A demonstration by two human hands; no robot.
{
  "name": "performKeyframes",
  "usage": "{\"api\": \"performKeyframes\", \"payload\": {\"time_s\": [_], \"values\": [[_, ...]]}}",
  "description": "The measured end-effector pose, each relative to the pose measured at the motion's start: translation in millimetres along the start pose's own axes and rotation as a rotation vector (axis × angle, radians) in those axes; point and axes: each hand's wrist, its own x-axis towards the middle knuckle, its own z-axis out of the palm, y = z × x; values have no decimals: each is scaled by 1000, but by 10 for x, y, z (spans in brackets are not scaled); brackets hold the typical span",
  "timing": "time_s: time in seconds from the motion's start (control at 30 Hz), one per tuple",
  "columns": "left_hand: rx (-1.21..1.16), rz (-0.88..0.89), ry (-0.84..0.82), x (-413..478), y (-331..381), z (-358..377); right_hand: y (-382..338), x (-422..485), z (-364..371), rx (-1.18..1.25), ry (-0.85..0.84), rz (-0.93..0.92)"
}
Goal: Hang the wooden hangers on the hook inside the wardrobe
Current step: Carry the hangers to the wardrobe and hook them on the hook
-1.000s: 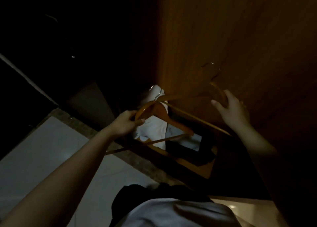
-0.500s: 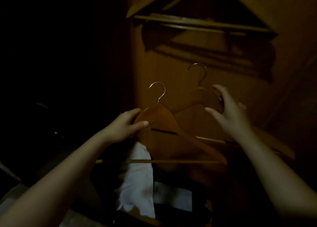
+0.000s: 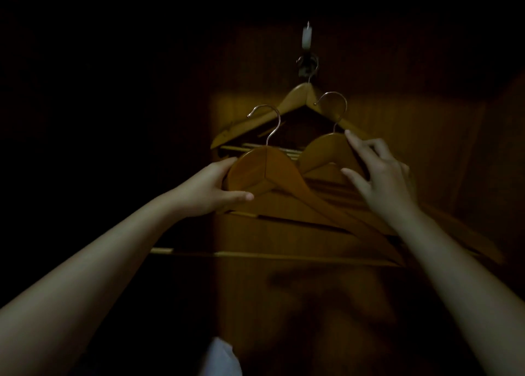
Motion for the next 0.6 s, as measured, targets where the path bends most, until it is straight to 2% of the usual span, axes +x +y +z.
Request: {"api": "performKeyframes", "payload": {"time_s": [0.13,0.23,0.43,0.6], "values": [[90,83,29,279,162,-183,100,379,-49,10,56,88],[150,104,50,470,221,-242,195,643,-52,12,39,153],[173,143,129,818,225,-400,337,1100,65,-38,-2,136],[312,208,251,1037,135,-470,318,1470,171,3,-24,116]]}}
